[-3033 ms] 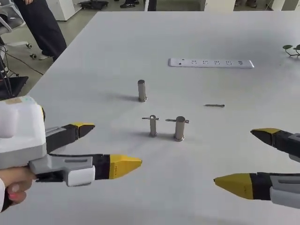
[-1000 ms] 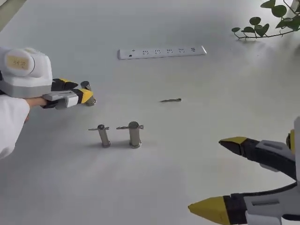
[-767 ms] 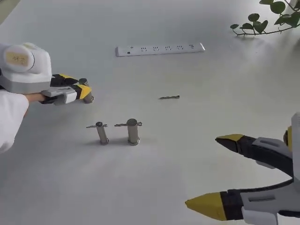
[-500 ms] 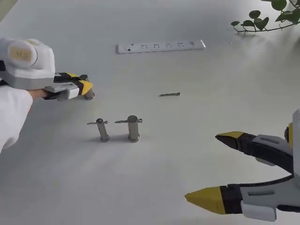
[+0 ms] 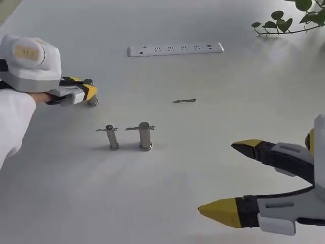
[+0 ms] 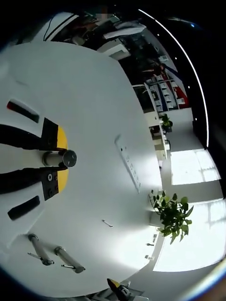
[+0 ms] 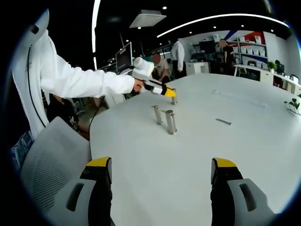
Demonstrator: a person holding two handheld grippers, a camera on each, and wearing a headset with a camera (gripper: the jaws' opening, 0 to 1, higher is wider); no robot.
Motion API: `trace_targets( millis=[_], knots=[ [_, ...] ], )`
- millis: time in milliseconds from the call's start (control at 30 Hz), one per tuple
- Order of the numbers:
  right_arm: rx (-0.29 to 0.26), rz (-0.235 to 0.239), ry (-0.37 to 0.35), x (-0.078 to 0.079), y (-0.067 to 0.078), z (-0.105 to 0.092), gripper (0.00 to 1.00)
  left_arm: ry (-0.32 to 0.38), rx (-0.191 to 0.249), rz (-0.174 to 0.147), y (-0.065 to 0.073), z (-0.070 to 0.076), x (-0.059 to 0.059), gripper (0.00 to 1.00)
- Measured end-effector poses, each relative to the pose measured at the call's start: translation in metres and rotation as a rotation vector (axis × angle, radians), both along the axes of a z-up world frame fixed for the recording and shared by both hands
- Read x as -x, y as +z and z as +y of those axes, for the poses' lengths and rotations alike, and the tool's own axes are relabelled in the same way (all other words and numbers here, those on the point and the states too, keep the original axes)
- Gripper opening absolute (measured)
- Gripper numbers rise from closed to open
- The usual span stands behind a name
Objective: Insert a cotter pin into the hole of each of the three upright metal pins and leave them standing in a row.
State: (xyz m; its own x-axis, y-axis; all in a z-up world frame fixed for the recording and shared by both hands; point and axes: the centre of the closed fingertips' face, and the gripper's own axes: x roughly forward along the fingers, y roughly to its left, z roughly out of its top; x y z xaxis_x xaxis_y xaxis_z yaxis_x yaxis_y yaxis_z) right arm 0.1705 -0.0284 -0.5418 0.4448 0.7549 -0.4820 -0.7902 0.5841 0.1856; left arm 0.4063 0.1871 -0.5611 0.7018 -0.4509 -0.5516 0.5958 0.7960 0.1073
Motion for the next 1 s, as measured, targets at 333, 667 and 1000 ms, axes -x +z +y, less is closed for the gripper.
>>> trace_targets(
  millis=[333,667,1000],
  knots=[
    [0.005,-0.022,0.027,0.002,0.006,0.005,0.86,0.008,0.005,-0.054,0.045,0.008,0.024,0.1],
    [-0.001,-0.027,0.019,0.005,0.012,0.005,0.86,0.033,0.132,-0.119,0.097,-0.004,0.071,0.1],
    [-0.018,-0.049,0.022,0.006,0.02,0.009,0.86,0.101,0.162,-0.143,0.107,-0.007,0.113,0.1]
  ],
)
